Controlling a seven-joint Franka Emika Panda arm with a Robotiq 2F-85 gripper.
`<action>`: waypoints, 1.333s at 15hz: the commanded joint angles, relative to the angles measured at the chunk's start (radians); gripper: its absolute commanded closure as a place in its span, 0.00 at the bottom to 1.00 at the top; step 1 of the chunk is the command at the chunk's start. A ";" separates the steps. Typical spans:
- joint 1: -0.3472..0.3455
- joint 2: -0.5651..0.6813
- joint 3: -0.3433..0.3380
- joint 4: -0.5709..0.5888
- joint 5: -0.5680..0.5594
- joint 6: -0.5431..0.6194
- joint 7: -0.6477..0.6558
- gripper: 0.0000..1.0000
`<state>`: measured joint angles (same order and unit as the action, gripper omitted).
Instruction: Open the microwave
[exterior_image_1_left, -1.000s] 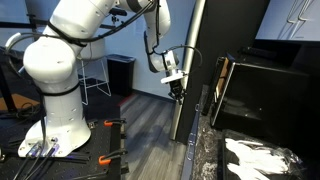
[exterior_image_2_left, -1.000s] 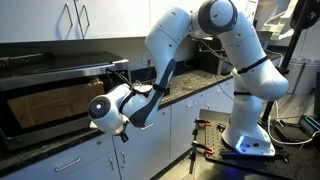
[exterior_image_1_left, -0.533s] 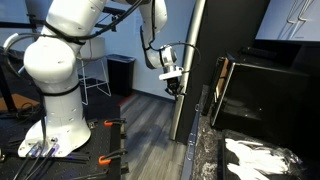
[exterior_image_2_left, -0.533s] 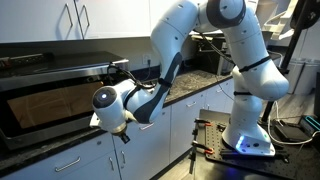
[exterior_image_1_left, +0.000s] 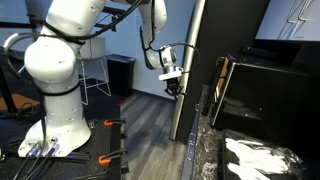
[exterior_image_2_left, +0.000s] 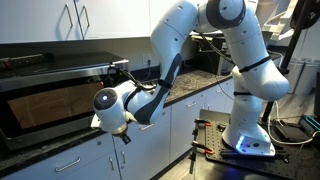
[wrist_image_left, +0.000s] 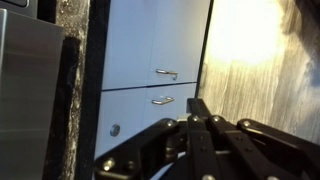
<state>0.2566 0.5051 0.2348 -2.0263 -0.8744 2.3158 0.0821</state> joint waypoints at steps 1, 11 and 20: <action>0.048 -0.015 -0.020 -0.005 0.061 -0.025 0.089 1.00; 0.269 -0.179 0.025 -0.211 0.207 -0.189 0.688 1.00; 0.289 -0.397 0.103 -0.452 0.377 -0.266 1.056 1.00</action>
<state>0.5543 0.2135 0.3234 -2.3818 -0.5417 2.0648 1.0378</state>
